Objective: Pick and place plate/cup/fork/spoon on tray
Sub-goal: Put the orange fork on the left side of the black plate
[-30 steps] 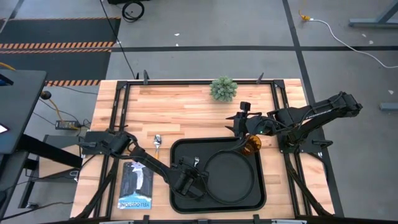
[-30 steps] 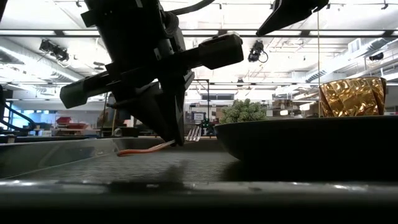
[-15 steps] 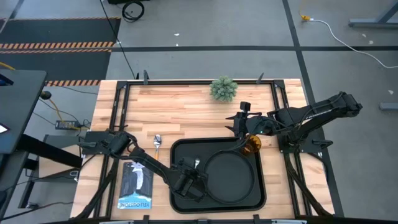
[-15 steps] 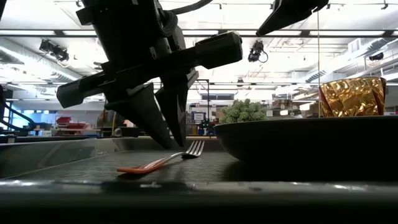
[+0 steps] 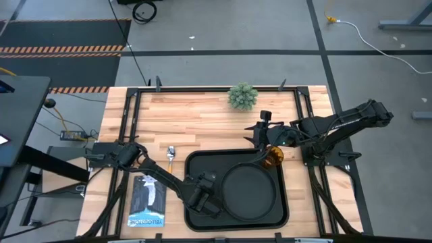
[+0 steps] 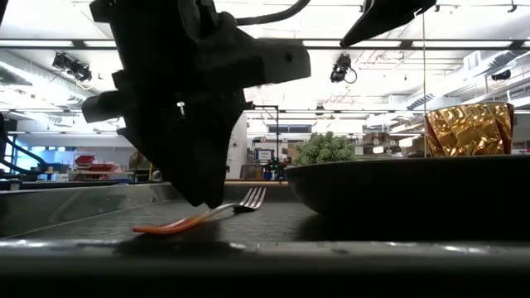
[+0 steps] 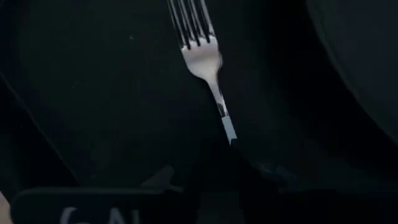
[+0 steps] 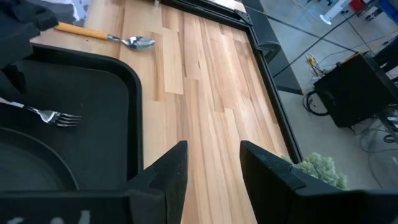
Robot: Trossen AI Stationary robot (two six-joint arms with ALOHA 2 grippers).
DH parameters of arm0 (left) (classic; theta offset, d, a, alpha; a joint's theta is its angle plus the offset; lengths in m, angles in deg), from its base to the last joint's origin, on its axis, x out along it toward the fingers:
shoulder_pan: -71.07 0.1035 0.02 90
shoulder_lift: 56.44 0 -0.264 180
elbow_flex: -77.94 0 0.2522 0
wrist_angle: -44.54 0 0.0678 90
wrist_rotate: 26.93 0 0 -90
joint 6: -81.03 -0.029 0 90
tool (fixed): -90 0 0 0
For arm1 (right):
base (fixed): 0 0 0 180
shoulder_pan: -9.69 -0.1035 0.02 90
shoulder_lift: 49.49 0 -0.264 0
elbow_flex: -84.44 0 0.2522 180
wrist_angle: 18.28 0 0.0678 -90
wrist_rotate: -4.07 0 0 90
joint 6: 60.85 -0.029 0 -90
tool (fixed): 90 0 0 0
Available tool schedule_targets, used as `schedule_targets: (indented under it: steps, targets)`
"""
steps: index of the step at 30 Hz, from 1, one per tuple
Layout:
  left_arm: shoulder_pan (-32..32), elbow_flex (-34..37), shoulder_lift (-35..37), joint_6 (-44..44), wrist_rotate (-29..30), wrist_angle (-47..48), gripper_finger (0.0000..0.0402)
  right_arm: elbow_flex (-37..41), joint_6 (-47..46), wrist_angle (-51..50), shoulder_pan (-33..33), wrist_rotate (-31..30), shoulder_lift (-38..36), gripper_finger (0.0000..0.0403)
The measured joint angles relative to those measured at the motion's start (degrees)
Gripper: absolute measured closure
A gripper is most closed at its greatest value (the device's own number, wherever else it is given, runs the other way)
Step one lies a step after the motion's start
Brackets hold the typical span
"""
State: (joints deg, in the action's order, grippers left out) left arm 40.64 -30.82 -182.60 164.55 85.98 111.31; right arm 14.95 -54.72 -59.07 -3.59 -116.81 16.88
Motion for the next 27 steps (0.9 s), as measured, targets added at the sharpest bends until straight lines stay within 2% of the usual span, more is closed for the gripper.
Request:
schedule_targets:
  steps: [6, 13, 16, 20, 27]
  targets:
    - [-0.11, 0.00, 0.26, -1.94, -0.01, 0.17, 0.0308, 0.00, 0.00, 0.46, -0.02, 2.08, 0.00, 0.0250]
    - [-0.44, 0.02, 2.09, -1.59, 3.37, 1.36, 0.0308, 0.00, 0.02, 0.45, -0.02, 2.08, 0.00, 0.0250]
    - [-0.44, 0.02, 2.69, -1.99, -0.72, 1.04, 0.0308, 0.00, 0.02, 0.49, -0.02, 2.08, 0.00, 0.0250]
    - [-0.62, 0.02, 2.90, -7.88, -8.56, 0.97, 0.0308, 0.01, 0.04, 0.85, -0.02, 2.08, 0.00, 0.0250]
    - [-2.06, 0.02, 2.90, -16.62, -13.55, 0.73, 0.0308, 0.02, 0.07, 0.87, -0.02, 2.10, 0.00, 0.0250]
